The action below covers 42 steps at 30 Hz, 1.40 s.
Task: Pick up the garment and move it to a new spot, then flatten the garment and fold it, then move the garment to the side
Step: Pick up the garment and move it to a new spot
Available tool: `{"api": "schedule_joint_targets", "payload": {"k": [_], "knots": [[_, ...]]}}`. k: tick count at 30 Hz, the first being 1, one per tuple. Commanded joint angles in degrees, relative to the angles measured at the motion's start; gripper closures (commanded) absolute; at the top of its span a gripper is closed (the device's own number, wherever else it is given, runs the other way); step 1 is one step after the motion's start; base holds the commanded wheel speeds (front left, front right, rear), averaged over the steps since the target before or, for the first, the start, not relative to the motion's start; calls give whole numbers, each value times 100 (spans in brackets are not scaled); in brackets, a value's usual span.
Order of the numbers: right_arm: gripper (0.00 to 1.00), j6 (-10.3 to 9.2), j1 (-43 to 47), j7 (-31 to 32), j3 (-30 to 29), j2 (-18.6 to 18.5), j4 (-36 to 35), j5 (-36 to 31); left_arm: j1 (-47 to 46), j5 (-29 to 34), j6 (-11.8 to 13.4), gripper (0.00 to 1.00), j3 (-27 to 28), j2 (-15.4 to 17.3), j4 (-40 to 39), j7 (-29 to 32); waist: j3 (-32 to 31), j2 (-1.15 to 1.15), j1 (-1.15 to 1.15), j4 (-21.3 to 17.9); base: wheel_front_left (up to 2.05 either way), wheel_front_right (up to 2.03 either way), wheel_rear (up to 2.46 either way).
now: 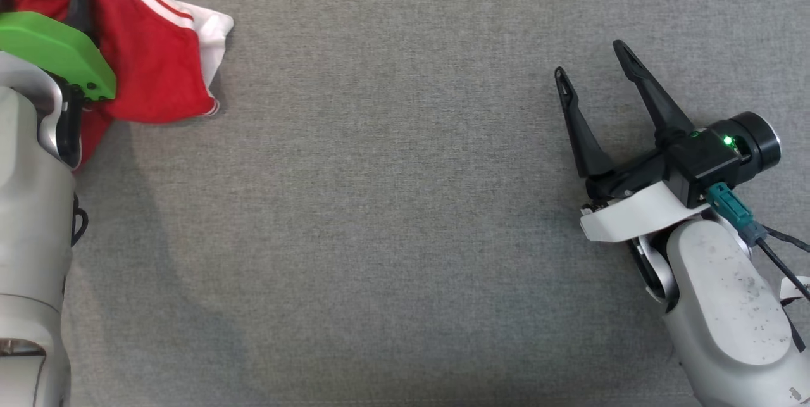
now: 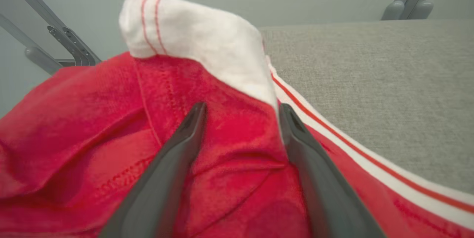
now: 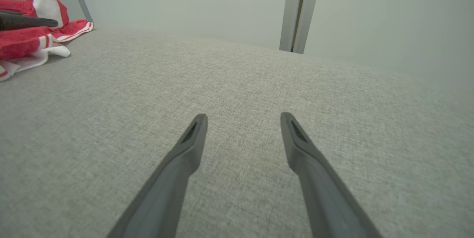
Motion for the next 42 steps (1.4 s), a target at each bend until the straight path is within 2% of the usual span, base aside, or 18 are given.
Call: {"api": "schedule_joint_targets", "payload": {"k": [1, 2, 3, 7, 13, 17, 22, 27, 33, 37, 42], "knots": [[0, -4, -10, -14, 24, -8, 49, -26, -140, -17, 58, 17, 14, 78, 102, -41, 152, 0, -1, -170, 0, 0, 0], [0, -4, -2, -12, 32, -8, 58, -13, -159, -38, 71, 69, 31, 89, 180, -46, 142, 0, -1, -168, 0, 0, 0], [0, -4, 21, -3, 32, -8, 69, 3, -168, -47, 96, 100, 42, 96, 266, -83, 120, 0, -1, -158, 0, 0, 0], [0, -4, 194, -3, -16, -9, 116, 39, -214, -61, 177, 100, 100, 167, 309, -244, -42, 0, -1, -94, 0, 0, 0], [0, -4, 472, -4, -116, 98, 172, 120, -28, 31, 178, 100, 119, 288, -66, -335, -546, 0, -1, 48, 0, 0, 0], [0, -4, 684, -9, -146, 218, 218, 185, 81, 188, 137, 100, 86, 423, -659, -332, -1003, 0, -1, 92, 0, 0, 0], [0, -4, 1000, -9, -210, 400, 274, 264, 206, 174, -34, 100, -114, 483, -1499, -264, -1629, 0, -1, 45, 0, 0, 0], [0, -4, 1362, -9, -418, 593, 255, 361, 674, -424, -151, 100, -466, 346, -3183, 632, -2190, 0, -1, -173, 0, 0, 0], [0, -4, 1551, -9, -560, 704, 148, 405, 1450, -1321, -144, 100, -766, 322, -5596, 1832, -2396, 0, -1, -552, 0, 0, 0], [0, -4, 1555, -9, -577, 742, 103, 439, 1885, -1823, -11, 100, -912, 285, -6925, 2607, -2437, 0, -1, -949, 0, 0, 0], [0, -4, 1585, -9, -649, 763, 29, 511, 2260, -2328, 282, 100, -1196, 93, -7903, 3311, -2383, 0, -1, -1486, 0, 0, 0]]}}
